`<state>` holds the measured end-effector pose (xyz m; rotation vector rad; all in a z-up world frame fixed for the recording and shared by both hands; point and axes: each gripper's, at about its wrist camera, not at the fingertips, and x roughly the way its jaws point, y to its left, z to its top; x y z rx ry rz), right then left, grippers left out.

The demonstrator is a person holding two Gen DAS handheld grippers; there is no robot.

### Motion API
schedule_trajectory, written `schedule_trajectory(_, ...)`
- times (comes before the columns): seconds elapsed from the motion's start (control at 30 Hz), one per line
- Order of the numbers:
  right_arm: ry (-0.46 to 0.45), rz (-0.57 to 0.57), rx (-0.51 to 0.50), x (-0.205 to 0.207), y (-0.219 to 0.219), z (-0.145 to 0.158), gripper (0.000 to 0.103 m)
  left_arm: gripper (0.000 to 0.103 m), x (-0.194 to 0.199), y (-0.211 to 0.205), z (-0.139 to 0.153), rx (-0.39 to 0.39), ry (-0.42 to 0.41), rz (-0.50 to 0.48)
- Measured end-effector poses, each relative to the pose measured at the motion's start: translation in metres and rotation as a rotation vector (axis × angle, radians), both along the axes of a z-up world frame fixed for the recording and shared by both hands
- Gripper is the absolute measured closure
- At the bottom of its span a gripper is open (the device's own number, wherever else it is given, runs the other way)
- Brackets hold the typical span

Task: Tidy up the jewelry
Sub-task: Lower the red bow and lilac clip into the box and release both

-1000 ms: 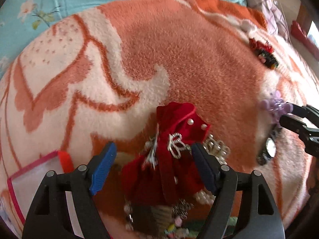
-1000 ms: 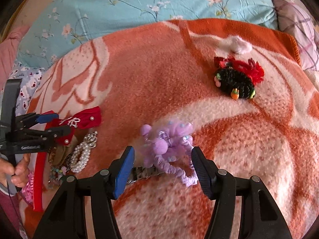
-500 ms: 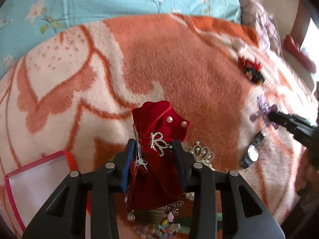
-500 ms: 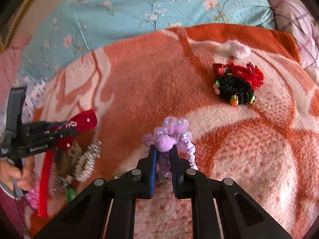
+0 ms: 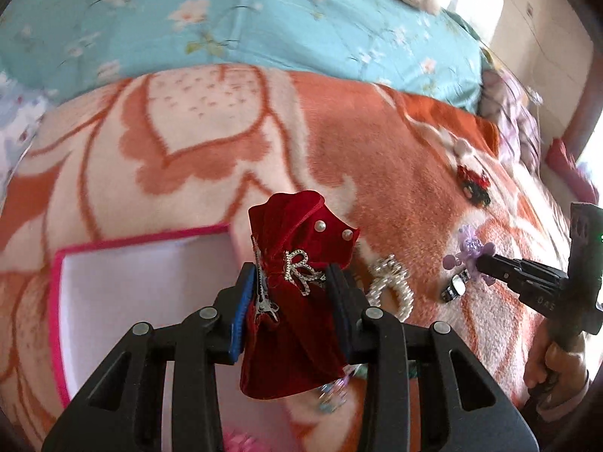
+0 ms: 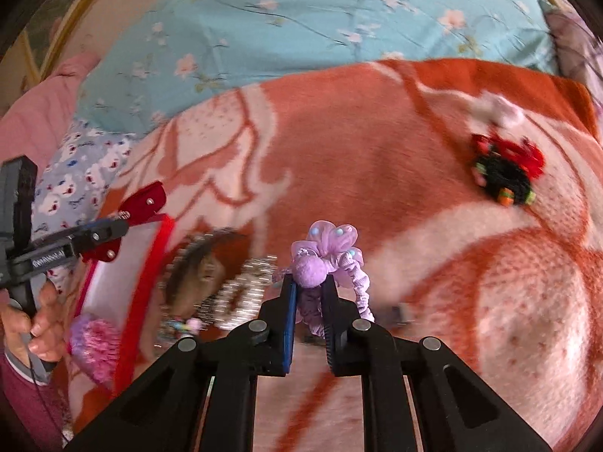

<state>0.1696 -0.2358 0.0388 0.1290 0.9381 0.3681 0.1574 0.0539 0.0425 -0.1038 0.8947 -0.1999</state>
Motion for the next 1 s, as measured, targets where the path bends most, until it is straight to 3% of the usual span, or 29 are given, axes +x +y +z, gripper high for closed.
schedule_trajectory(0.47,-0.007,0.220,0.098,-0.007,0.137,0.004,0.091,0.068,-0.041,0.088,-0.012,-0.018,0.001,0.203)
schedule_trajectory(0.67,-0.009,0.278,0.121,-0.005,0.188,0.000,0.091,0.068,-0.040,0.116,-0.026,-0.022,0.018,0.268)
schedule_trajectory(1.0,0.030,0.310,0.132,0.012,0.233,-0.021,0.091,0.068,-0.022,0.145,-0.043,-0.008,0.023,0.314)
